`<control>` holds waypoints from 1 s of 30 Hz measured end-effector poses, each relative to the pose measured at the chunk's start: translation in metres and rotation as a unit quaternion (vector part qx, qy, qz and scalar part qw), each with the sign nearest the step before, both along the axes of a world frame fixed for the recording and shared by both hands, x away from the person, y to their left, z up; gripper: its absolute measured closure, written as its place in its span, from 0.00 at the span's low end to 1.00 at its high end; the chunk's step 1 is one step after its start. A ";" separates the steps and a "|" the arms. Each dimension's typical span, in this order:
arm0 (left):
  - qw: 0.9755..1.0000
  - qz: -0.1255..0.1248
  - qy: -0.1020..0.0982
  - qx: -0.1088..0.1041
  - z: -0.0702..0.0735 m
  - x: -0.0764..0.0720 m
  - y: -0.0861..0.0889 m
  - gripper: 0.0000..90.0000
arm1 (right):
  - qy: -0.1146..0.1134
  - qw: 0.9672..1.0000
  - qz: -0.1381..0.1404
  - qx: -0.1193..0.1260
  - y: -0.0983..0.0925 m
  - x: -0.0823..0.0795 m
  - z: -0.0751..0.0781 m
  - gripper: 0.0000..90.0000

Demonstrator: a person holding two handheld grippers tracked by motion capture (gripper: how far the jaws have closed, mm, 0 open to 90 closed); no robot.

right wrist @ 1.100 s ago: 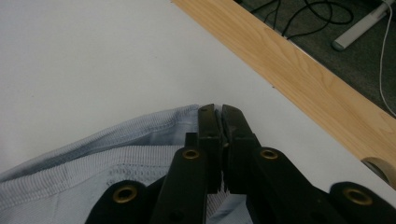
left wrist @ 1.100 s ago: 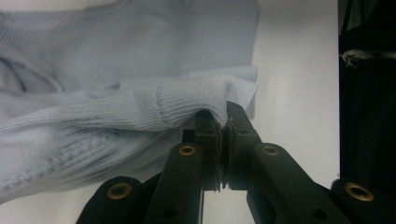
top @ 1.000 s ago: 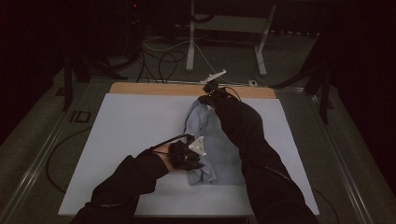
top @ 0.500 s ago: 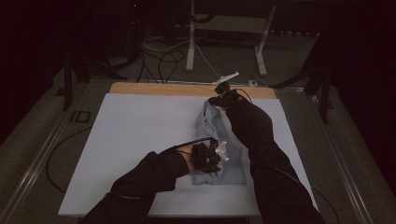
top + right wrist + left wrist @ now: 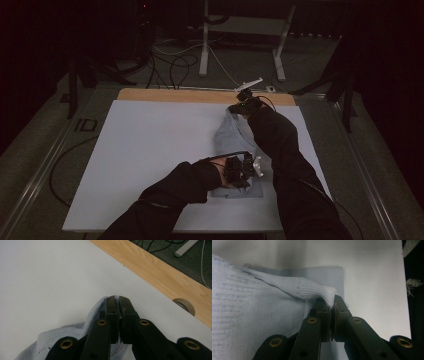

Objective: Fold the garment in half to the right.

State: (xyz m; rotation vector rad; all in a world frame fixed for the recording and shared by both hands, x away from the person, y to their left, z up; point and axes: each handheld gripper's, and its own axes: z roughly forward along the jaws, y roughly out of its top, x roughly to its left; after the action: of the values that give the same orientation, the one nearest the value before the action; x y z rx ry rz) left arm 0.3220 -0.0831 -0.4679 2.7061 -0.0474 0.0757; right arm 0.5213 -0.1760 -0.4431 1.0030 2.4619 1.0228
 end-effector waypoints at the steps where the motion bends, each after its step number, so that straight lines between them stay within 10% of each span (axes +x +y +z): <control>1: 1.000 0.001 0.002 -0.002 -0.001 0.001 -0.001 0.97 | -0.003 1.000 -0.002 0.001 -0.002 0.000 0.000 0.97; 7: 1.000 0.003 0.002 -0.011 -0.001 0.002 -0.009 0.97 | -0.011 1.000 -0.008 0.009 -0.008 -0.002 0.001 0.93; 11: 1.000 -0.009 0.008 -0.010 -0.003 0.001 -0.012 0.91 | -0.011 1.000 -0.013 0.020 -0.011 -0.004 0.001 0.57; 19: 0.999 -0.038 0.001 -0.010 -0.002 -0.006 -0.013 0.62 | 0.005 0.999 0.003 0.037 -0.013 -0.007 -0.002 0.20; 30: 0.999 -0.030 0.006 -0.039 0.017 -0.009 0.011 0.57 | 0.005 0.998 0.024 0.053 -0.010 -0.011 0.000 0.12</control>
State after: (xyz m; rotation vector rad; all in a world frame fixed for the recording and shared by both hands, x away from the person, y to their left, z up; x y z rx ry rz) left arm 0.3127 -0.0724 -0.4507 2.6240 -0.1192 0.0422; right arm 0.5098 -0.1859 -0.4432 0.9859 2.4738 1.1769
